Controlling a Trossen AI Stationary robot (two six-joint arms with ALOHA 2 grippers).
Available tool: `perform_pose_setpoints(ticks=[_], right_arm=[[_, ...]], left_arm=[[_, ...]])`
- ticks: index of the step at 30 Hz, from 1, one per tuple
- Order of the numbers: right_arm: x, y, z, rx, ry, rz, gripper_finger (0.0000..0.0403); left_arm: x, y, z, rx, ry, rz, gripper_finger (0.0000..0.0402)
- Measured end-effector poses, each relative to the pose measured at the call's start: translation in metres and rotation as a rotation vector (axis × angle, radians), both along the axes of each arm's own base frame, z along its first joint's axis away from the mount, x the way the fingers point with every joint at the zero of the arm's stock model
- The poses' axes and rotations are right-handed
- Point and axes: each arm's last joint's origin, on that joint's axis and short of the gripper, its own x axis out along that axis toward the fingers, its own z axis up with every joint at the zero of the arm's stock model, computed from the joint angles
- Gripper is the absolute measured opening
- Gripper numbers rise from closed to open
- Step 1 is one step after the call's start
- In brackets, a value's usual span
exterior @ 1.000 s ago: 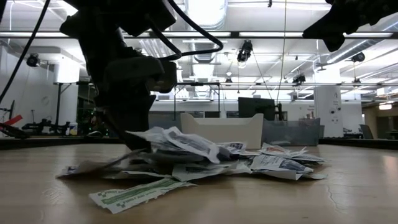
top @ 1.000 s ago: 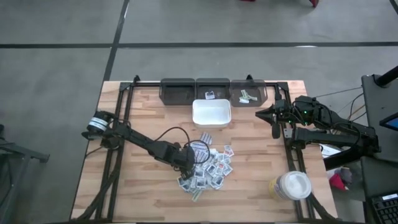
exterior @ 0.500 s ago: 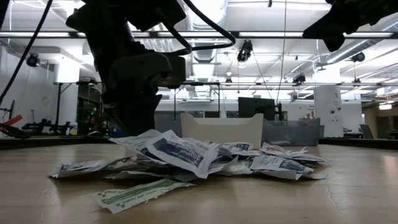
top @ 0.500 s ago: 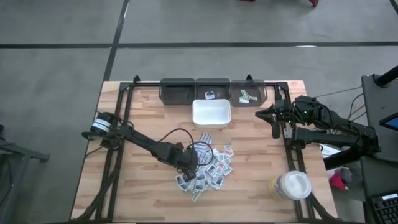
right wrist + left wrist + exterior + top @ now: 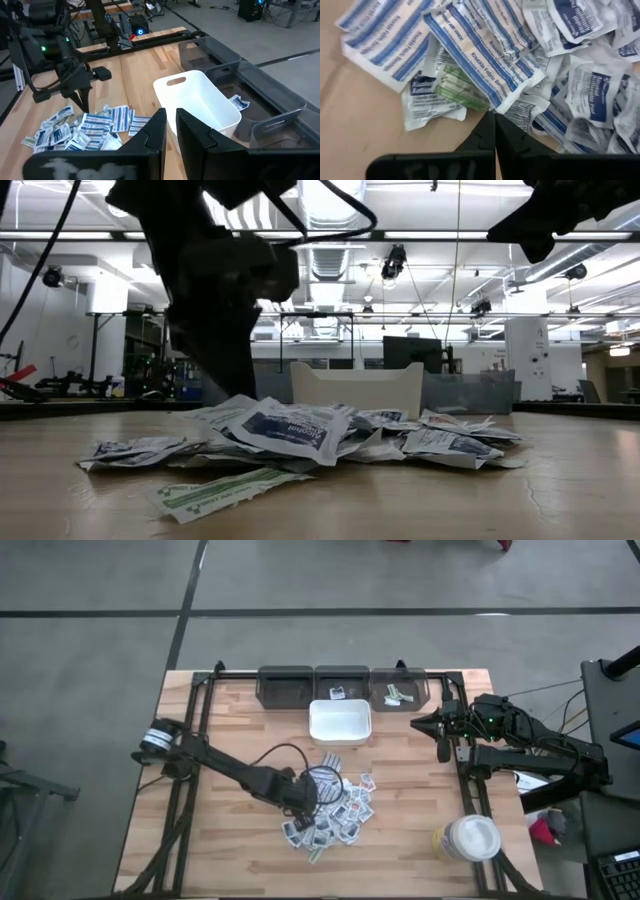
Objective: Pick & Place First Aid Supplies
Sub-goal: Put the blue alcohol pad into the middle gray bin
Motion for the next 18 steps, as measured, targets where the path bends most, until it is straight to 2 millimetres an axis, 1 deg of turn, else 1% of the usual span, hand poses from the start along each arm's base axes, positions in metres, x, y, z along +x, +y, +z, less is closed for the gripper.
perform_pose_setpoints(ticks=[8, 14, 18], right_arm=[[0.000, 0.000, 0.000, 0.000, 0.002, 0.000, 0.0038], [0.000, 0.000, 0.000, 0.001, 0.003, 0.000, 0.0038], [0.000, 0.000, 0.000, 0.001, 0.003, 0.000, 0.0038]], left_arm=[[-0.014, 0.004, 0.016, 0.022, 0.058, -0.021, 0.0000], [-0.025, 0.005, 0.027, 0.056, 0.176, -0.053, 0.0000], [-0.022, 0.007, 0.046, 0.141, 0.103, -0.060, 0.0000]])
